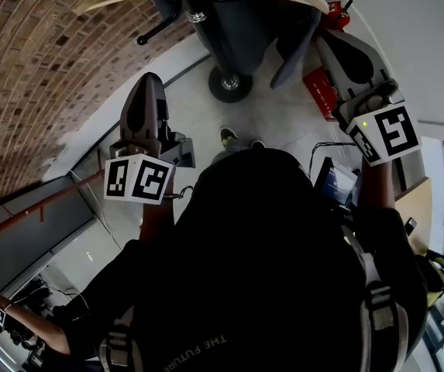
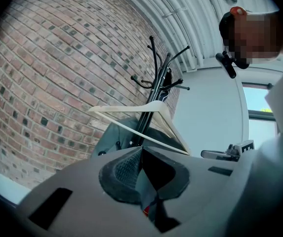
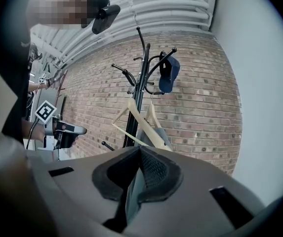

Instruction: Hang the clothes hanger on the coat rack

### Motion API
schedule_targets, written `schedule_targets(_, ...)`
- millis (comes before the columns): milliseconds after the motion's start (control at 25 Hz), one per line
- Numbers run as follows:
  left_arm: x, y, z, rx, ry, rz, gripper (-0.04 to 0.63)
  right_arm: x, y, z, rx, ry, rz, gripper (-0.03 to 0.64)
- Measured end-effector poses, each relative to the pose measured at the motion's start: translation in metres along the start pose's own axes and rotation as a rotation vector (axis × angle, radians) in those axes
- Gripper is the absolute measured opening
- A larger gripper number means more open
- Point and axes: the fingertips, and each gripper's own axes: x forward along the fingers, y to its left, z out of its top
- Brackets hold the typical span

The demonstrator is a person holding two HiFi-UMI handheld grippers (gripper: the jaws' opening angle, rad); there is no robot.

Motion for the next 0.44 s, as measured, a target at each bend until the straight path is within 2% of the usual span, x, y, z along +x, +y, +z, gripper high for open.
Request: schedule_targets(440,0.0033,0.0016,0.0004,-0.007,0.005,-0.005,0.021,0.0060,0.0019,0.0032,-0.024,0.009,0.010,0.018)
